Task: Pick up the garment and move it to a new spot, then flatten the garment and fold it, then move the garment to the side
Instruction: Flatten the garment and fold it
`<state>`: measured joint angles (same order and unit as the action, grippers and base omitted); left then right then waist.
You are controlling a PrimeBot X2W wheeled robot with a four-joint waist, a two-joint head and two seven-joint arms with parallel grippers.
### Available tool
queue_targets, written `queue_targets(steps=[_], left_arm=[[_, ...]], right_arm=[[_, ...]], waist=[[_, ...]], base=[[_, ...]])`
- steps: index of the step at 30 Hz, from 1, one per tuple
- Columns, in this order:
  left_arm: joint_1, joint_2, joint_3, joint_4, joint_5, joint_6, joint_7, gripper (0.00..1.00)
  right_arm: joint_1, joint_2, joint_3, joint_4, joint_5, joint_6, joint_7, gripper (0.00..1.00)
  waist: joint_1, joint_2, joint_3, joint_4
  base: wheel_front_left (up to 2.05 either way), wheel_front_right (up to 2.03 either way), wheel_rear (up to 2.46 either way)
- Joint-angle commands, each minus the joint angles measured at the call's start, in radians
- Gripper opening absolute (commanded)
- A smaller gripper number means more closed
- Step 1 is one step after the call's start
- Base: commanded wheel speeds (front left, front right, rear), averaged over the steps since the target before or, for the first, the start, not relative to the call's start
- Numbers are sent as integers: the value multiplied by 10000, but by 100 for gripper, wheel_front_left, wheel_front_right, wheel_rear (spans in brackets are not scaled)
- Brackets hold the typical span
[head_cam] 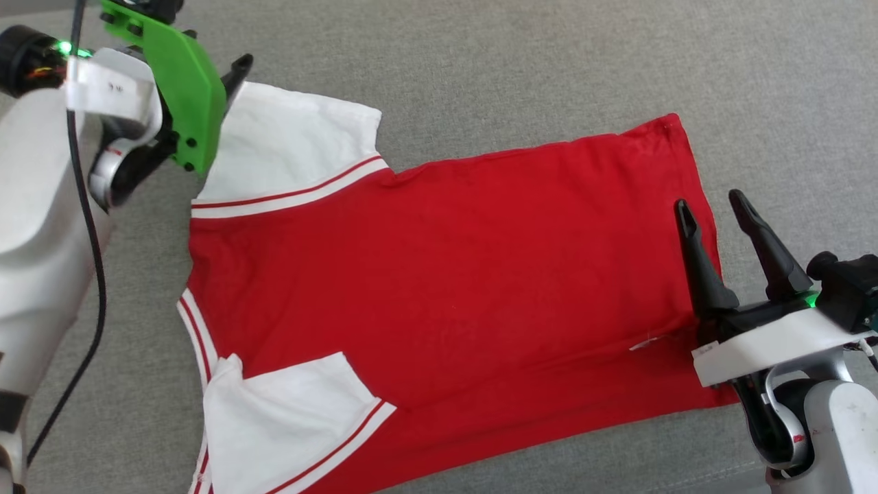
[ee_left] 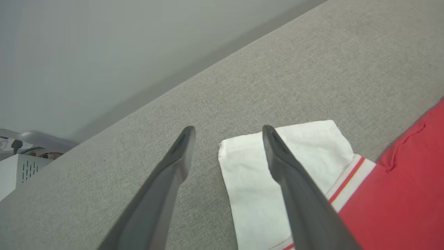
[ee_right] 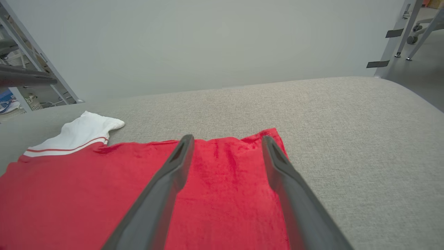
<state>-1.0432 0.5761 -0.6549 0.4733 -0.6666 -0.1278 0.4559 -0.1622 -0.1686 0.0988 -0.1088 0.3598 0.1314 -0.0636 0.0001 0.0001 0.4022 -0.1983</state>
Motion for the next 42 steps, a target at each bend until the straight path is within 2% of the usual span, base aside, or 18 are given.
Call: queue_targets(steps=[1,6,14,15,16,17,22,26,30,36,42], left_arm=[[-370,152,-161,358,-244,-25,505,100],[-1022,267,-595,1344,-838,-27,2067,100],[-1329,354,-825,2301,-1314,-28,2532,100],[-1305,333,-834,2437,-1433,-28,2658,52],[-1274,311,-867,2523,-1520,-28,2795,42],[-1225,278,-910,2610,-1622,-28,2978,0],[-1011,65,-915,2687,-1901,-6,2955,0],[-664,-278,-576,2771,-2229,190,2166,0],[-248,-398,-539,2659,-2155,205,1256,0],[376,-586,-352,1993,-2261,376,231,0],[1296,-428,-459,503,-2328,561,66,0]], right_arm=[[-237,-54,-4,-76,48,-7,-84,100],[-444,175,-50,-80,387,-7,-2,100],[-559,243,204,28,497,-7,-82,100],[-574,225,237,46,509,-7,-87,100],[-589,207,247,62,517,-7,-94,100],[-607,188,231,80,530,-7,-106,100],[-619,100,126,172,515,-7,-110,100],[-586,-36,91,261,485,-7,-39,100],[-502,-244,-61,407,406,-7,213,100],[-160,-988,-136,486,445,-7,1335,100],[-28,-1685,-328,559,762,-7,2833,100]], waist=[[-1,-1,782,-659],[-1,-1,1110,-897],[-1,-1,1391,-1149],[-1,-1,1406,-1161],[-1,-1,1410,-1161],[-1,-1,1398,-1148],[-1,-1,1190,-954],[-1,-1,688,-697],[-1,-1,12,-386],[-1,-1,-927,342],[-1,-1,-1504,1033]], base=[[0,0,0],[0,0,0],[0,0,0],[0,0,0],[0,0,0],[0,0,0],[0,0,0],[0,0,0],[0,0,0],[0,0,0],[0,0,0]])
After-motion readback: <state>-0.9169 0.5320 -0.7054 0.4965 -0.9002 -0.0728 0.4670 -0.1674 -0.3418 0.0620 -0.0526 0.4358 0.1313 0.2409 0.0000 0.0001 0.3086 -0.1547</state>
